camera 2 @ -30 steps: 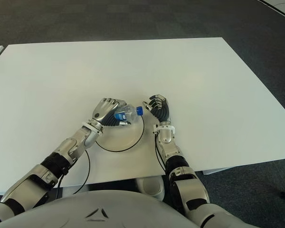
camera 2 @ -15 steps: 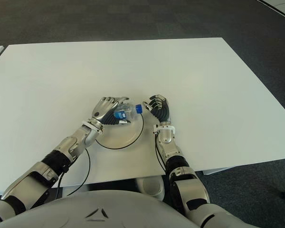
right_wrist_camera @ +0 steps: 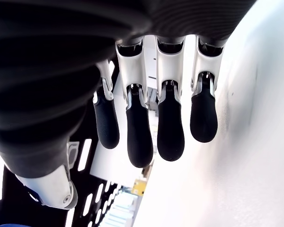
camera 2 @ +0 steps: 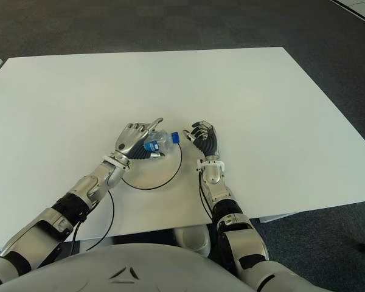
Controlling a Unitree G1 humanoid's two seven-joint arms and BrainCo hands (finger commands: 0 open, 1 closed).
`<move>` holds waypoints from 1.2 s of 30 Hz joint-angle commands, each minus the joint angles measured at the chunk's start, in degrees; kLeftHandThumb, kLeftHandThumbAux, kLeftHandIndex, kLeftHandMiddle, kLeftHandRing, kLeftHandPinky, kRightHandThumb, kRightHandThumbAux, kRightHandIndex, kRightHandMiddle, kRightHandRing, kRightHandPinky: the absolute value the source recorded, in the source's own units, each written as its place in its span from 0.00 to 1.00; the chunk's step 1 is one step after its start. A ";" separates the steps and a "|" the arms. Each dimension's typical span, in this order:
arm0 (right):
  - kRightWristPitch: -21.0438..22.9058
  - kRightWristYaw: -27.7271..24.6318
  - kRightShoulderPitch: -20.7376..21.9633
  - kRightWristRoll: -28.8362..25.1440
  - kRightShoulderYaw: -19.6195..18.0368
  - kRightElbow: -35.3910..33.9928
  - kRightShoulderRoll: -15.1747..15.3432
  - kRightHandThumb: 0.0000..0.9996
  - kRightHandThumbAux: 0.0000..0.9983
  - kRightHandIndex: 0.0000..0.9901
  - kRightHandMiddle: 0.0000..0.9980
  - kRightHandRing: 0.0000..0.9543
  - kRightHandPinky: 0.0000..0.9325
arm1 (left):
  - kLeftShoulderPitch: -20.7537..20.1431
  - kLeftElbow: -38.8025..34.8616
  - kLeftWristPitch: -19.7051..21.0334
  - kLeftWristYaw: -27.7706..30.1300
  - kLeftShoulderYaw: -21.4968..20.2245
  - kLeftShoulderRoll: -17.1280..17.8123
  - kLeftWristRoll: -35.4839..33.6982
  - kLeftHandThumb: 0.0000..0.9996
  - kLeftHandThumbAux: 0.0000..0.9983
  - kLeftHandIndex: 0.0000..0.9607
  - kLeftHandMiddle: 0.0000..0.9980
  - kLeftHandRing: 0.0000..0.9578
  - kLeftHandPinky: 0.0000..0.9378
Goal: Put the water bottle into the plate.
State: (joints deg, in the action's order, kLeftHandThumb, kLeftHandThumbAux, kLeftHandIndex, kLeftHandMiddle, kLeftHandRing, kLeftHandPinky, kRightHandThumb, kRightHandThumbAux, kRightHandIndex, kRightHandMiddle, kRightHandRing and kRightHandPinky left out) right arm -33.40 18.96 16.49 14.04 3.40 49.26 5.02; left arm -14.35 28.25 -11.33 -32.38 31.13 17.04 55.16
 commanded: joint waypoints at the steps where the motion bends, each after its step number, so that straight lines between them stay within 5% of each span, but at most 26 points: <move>1: -0.18 0.23 -0.38 0.04 -0.10 0.67 -0.03 0.71 0.73 0.44 0.60 0.65 0.67 | 1.79 1.01 0.47 -2.83 0.10 1.25 0.54 0.12 0.49 0.00 0.00 0.00 0.00; 14: 0.51 0.17 -0.30 0.38 0.04 0.58 0.11 0.71 0.73 0.44 0.61 0.66 0.67 | 2.72 0.04 2.62 -7.30 -0.22 0.85 0.97 0.03 0.44 0.00 0.00 0.00 0.00; 36: 0.59 -0.17 -0.30 -0.44 -0.31 0.72 -0.29 0.71 0.73 0.44 0.60 0.64 0.67 | 3.55 -0.07 5.82 -16.51 -0.70 -0.53 2.03 0.07 0.44 0.00 0.00 0.00 0.00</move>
State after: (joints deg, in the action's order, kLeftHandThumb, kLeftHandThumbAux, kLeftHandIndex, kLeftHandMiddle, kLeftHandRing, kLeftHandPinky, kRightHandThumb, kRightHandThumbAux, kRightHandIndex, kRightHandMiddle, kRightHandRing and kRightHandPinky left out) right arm -33.45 18.96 16.50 13.96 3.35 49.24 5.02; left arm -12.03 27.69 -7.09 -47.41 30.55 16.74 56.38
